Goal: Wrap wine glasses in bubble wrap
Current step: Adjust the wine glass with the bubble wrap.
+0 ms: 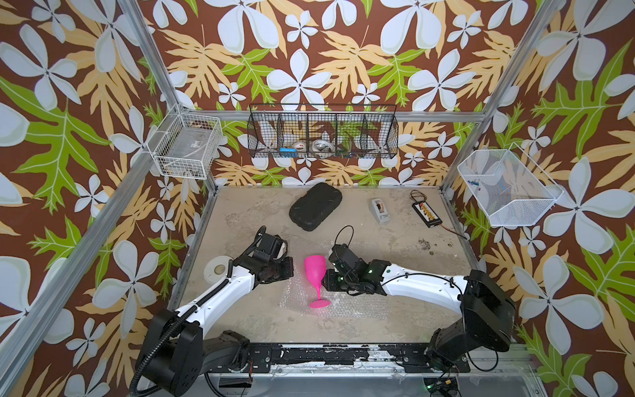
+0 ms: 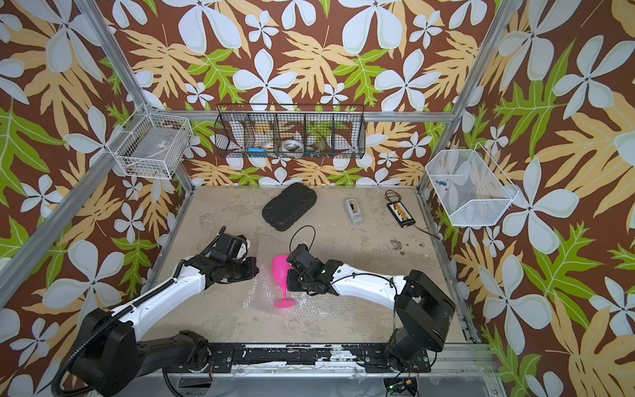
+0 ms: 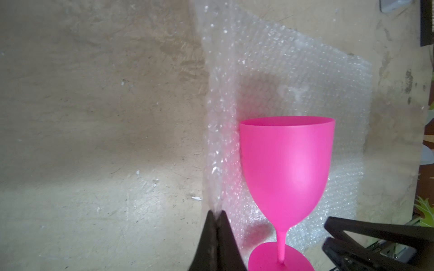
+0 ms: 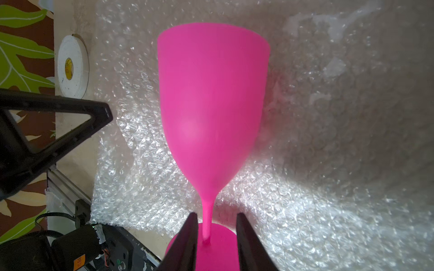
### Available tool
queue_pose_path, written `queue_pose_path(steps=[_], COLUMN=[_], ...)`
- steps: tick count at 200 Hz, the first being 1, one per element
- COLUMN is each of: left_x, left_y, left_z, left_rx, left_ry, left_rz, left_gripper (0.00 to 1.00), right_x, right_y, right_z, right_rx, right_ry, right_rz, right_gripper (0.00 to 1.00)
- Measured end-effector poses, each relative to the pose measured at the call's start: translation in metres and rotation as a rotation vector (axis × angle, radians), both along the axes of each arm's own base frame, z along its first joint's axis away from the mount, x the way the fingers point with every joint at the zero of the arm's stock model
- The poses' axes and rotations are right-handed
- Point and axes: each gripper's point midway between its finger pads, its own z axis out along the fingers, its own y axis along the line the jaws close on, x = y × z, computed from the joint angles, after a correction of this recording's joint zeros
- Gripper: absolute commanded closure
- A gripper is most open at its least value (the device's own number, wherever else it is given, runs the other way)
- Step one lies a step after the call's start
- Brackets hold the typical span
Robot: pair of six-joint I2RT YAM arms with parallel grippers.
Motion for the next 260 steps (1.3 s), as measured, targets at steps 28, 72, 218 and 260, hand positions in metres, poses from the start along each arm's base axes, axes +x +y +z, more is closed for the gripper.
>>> queue_pose_path(steps=[28,72,218,260], left_x=[-0.001,-0.005,-0.012,-0.013], left_y=[-0.016,-0.031,-0.014,-0.013], left_z=[0.013,0.021,0.014,0.018], left_rx=[-0.023,-0.053,0.015,0.012], left_ry=[-0.018,-0.013,-0.016,-0.032], left_rz=[-0.027,-0.031,0.043,0.04], left_gripper=[1.0,1.0,1.0,1.0], right_x=[0.001,-0.005,-0.011,-0.012], right_y=[-0.001,-0.004,0.007,0.002], right_z=[-0.002,-0.01,-0.045,-0.056], right_rx=[0.007,0.011,-0.031,-0.029], right_ry=[0.003,0.016,0.1,0.143], right_rz=[-0.004,0.006,0.002,-0.07], right_gripper=[0.71,0.67,0.7,0.77])
